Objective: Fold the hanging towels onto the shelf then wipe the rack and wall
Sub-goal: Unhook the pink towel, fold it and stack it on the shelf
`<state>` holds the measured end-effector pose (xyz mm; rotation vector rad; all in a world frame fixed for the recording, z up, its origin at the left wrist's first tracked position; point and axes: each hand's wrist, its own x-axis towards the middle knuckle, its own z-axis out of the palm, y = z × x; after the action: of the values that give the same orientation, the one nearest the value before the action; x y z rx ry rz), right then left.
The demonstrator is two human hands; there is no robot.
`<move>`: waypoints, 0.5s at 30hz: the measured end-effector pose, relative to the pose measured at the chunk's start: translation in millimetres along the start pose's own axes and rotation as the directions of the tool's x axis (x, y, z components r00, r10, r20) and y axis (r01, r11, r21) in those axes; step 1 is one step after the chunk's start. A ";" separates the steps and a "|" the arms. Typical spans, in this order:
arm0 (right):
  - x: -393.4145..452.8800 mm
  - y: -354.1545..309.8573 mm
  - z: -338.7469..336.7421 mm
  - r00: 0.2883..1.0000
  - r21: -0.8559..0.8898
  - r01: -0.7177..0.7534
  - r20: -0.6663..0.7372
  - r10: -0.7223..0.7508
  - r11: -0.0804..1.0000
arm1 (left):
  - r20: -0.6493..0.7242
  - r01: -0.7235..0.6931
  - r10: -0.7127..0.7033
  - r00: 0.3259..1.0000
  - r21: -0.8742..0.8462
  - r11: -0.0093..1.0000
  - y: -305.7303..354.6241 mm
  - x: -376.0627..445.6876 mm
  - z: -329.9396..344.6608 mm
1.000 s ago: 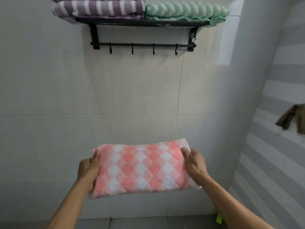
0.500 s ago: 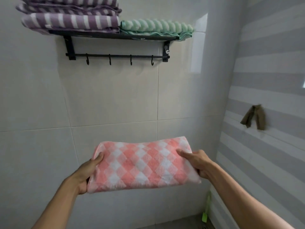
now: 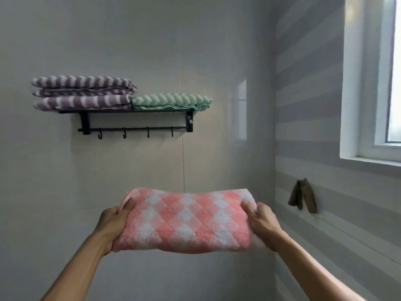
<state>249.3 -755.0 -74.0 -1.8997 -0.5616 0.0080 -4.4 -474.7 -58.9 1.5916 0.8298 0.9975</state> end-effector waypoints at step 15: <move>84.6 -118.2 -51.7 0.942 0.019 0.295 -0.172 -0.288 0.955 | 0.073 -0.138 0.151 0.986 -0.155 0.978 139.5 23.6 1.8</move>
<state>293.6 -734.0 72.3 -1.7380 -0.7160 -0.3266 11.1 -485.9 81.2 1.5701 0.5738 1.0624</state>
